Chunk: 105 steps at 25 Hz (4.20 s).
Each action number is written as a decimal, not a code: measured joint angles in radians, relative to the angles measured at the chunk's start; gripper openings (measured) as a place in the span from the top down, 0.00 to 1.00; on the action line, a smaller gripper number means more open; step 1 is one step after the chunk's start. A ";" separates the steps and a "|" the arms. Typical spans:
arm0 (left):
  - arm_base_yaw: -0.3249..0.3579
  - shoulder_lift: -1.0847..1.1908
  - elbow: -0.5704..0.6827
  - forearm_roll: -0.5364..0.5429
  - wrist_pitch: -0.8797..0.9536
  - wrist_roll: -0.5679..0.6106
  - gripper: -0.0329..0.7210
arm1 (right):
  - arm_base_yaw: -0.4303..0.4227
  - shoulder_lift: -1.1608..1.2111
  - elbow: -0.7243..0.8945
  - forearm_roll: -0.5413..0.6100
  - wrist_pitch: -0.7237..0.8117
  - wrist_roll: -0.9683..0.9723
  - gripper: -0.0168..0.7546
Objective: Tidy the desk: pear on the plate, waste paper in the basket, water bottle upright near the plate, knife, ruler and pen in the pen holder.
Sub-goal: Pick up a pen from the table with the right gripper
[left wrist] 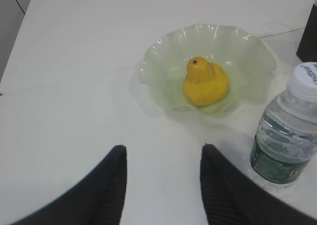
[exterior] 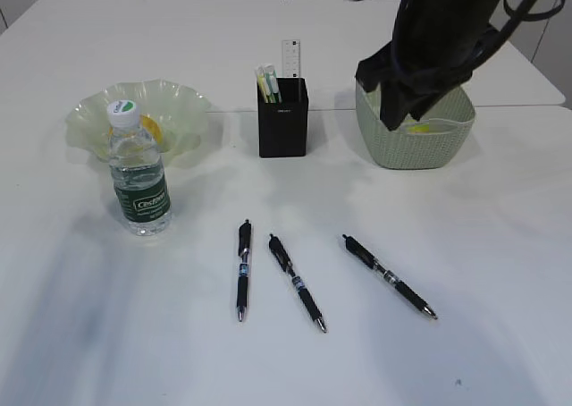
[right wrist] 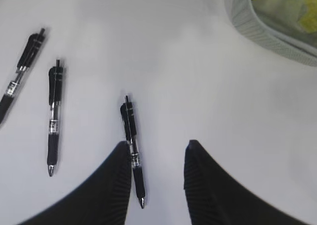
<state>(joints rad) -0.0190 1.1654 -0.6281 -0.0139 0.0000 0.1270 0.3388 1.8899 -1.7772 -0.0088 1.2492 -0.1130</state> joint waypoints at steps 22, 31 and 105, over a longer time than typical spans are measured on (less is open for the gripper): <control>0.000 0.000 0.000 -0.014 0.015 0.000 0.50 | 0.000 0.120 0.096 0.092 -0.014 -0.085 0.63; 0.000 0.000 0.000 -0.014 0.015 0.000 0.50 | 0.000 0.214 0.096 0.104 -0.027 -0.102 0.63; 0.000 0.000 0.000 -0.014 0.017 0.000 0.50 | 0.000 0.375 0.096 0.125 -0.096 -0.114 0.54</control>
<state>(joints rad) -0.0190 1.1654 -0.6281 -0.0281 0.0174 0.1270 0.3388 2.2647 -1.6813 0.1159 1.1531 -0.2269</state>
